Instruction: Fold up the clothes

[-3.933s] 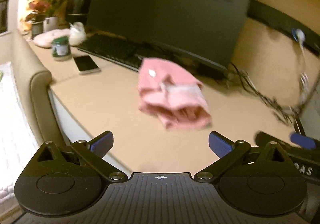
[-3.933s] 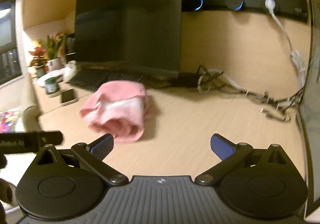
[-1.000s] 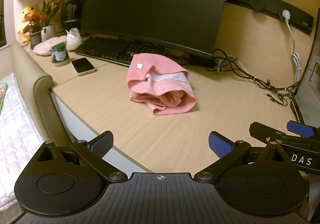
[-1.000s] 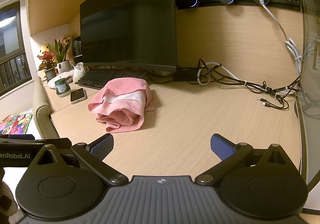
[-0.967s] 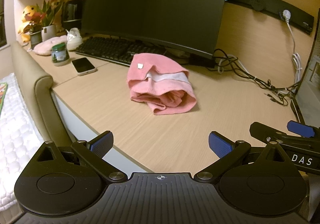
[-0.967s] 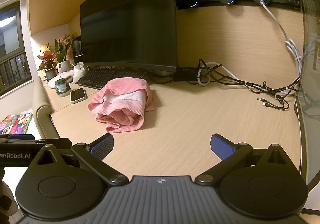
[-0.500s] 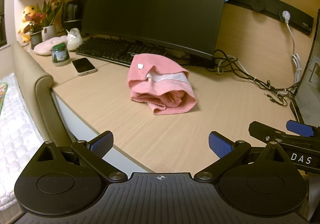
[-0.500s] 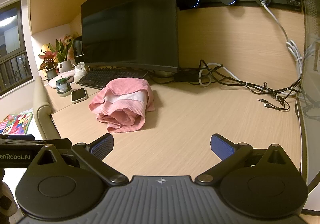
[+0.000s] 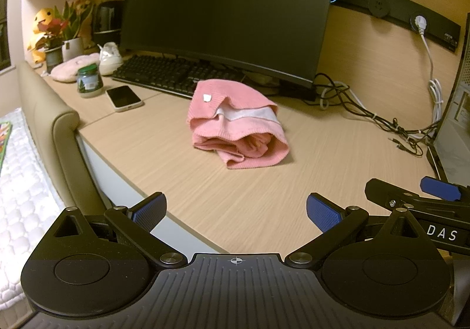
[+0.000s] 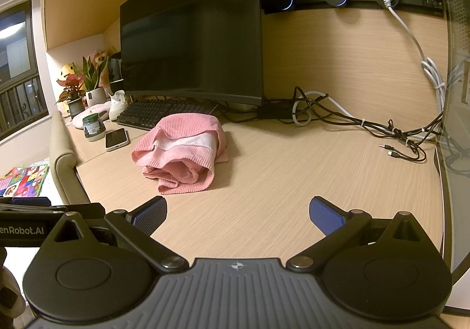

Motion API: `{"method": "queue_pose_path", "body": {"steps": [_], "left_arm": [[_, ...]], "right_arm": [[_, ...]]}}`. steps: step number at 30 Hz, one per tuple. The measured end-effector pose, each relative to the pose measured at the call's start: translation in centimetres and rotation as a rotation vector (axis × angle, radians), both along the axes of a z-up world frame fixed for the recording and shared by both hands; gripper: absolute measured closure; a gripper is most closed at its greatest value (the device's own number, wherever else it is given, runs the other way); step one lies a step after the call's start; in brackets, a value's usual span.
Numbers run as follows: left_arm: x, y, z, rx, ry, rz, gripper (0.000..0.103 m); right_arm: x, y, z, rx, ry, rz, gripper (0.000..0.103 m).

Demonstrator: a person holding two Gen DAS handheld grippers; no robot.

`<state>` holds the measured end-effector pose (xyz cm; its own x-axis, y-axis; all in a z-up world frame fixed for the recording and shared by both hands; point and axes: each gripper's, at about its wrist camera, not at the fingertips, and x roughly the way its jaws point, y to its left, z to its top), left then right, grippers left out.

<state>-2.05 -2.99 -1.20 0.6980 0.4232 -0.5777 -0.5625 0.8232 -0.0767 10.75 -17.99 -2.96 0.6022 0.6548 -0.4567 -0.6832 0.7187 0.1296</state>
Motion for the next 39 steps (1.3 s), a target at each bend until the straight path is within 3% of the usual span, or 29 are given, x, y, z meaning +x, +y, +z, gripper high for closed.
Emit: {"method": "queue_pose_path", "body": {"steps": [39], "left_arm": [[0.06,0.14,-0.26,-0.016,-0.001,0.007,0.000]], "right_arm": [[0.00,0.00,-0.07,-0.010,-0.010,0.009,0.000]]}}
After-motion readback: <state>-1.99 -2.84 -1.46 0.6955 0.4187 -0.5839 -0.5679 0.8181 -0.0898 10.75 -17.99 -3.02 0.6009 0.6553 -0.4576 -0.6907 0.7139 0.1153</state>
